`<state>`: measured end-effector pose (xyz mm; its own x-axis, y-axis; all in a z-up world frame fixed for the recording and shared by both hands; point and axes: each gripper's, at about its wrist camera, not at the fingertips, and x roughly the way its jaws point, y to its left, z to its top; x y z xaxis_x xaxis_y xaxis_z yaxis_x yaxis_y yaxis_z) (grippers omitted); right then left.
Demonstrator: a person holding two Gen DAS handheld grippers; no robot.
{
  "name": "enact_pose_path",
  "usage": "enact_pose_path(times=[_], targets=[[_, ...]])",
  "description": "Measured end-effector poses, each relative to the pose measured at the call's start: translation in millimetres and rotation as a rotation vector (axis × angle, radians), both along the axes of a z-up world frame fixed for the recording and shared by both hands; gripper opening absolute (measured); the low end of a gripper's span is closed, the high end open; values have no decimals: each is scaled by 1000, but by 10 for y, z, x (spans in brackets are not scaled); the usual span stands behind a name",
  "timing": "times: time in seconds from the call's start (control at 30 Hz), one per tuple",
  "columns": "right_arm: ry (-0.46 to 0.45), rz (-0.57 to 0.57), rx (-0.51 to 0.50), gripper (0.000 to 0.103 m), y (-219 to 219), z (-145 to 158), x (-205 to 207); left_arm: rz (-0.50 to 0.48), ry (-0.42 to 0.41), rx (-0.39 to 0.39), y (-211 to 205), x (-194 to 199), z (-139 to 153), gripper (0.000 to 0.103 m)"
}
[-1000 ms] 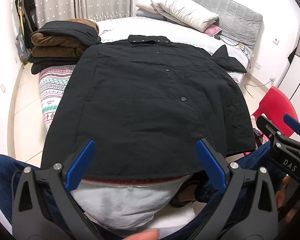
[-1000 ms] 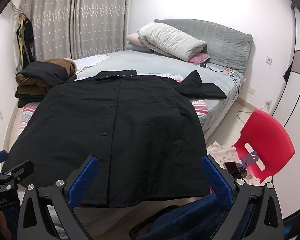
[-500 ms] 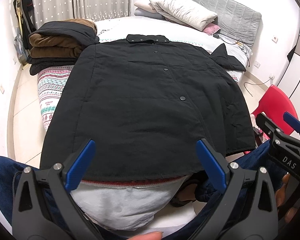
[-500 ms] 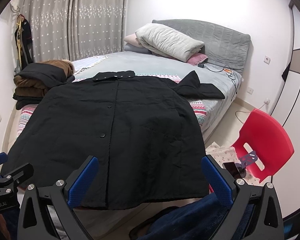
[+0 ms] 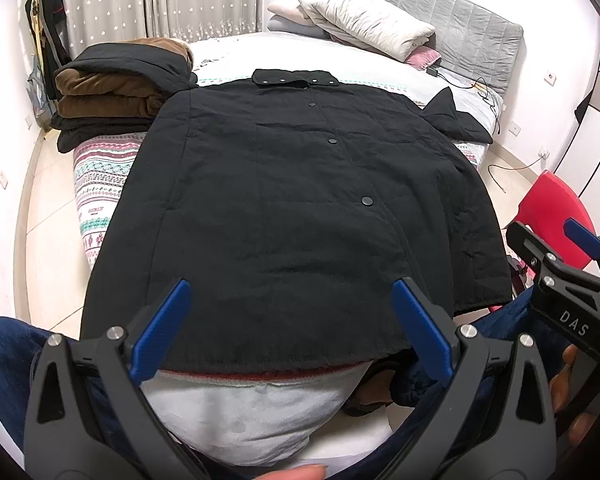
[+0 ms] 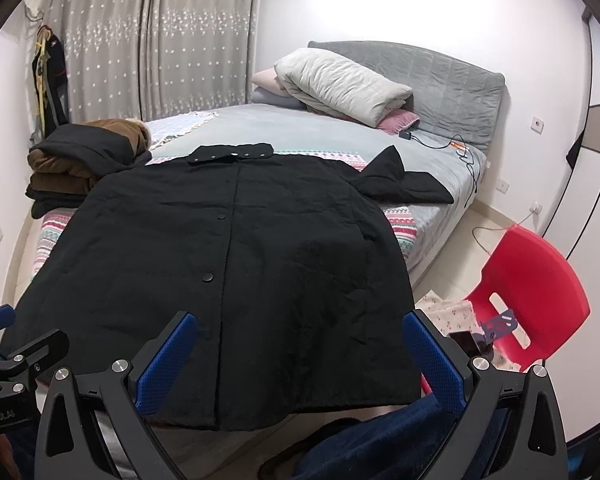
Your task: Fold large clothes
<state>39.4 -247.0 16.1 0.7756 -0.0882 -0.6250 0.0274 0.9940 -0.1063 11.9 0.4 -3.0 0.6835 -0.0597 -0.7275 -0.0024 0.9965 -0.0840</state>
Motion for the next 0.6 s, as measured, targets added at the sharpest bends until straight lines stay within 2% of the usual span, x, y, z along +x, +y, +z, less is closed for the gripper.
enact_pose_path(times=[0.23,0.33,0.47,0.53,0.57,0.6], targets=[[21,6,-19,103,36,-29,136,6,12,-5,60,128,-29,100],[2,6,-30,103,45,14,165,9,19,-12,129,244,5,100],[-123,5,-14,103,-3,285,184,27,-40,4,254,423,211,100],[-200,45,19,103,-30,316,240,27,-32,-38,341,552,266,100],[-241,80,33,103,-25,256,267,19,-9,-76,392,662,279,100],[-244,131,46,103,-39,146,347,9,18,-112,439,786,276,100]])
